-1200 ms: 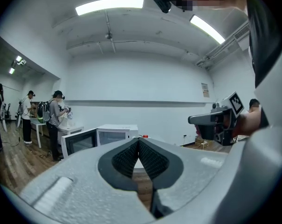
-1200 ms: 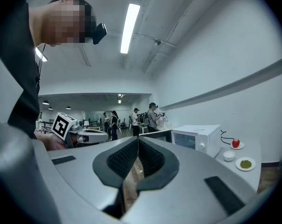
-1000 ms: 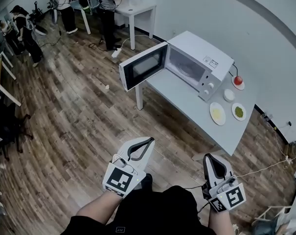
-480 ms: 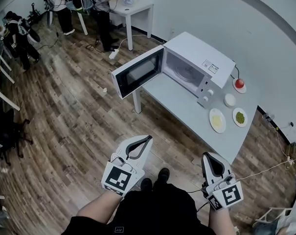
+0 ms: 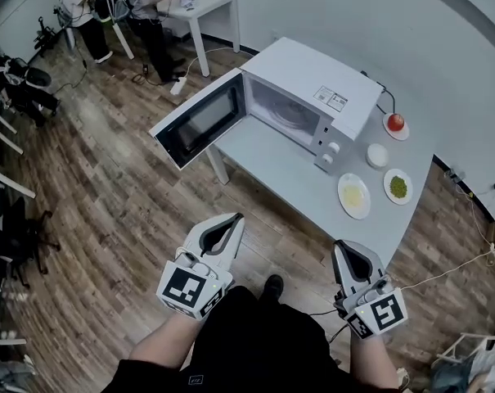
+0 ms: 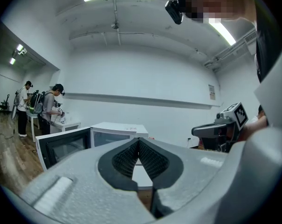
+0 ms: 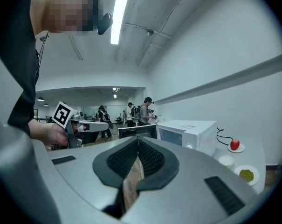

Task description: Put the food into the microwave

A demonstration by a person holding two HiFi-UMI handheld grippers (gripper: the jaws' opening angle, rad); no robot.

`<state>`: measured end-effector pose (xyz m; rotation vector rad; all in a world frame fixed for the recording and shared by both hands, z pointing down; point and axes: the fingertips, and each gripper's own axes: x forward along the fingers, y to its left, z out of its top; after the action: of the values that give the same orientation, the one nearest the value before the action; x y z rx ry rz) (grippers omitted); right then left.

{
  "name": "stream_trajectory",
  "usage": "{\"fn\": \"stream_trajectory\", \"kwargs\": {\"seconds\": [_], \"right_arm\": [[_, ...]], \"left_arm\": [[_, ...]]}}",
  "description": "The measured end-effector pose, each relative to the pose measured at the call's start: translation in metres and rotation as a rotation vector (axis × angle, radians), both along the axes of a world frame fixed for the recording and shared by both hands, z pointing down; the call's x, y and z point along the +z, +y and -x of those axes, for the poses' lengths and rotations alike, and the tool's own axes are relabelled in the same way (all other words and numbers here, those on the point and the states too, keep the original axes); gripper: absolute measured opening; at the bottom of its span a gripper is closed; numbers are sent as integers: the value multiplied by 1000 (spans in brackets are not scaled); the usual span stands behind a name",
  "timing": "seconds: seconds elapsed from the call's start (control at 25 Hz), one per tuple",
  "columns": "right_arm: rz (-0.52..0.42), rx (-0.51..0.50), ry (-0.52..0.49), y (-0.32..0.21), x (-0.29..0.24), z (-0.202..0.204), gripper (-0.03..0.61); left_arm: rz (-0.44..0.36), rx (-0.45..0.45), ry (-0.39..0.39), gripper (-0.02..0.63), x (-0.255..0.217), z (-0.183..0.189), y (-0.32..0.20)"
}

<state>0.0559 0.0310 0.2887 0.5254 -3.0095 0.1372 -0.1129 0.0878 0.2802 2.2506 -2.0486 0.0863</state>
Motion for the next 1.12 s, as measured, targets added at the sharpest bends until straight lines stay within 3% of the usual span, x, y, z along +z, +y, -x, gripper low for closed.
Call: {"fn": "stream_trajectory", "kwargs": {"seconds": [0.36,0.6,1.12], "right_arm": [[45,71,-9,-33,10,-14,14],[99,155,-7,-45,35,-29,14],[166,263,-6,-66,93,-74,14]], "left_arm": [[66,110,-38,8,21,-29,-50],[115,249,-281,8,58,-66,-93],[175,490,-531,8,147,-151,-180]]}}
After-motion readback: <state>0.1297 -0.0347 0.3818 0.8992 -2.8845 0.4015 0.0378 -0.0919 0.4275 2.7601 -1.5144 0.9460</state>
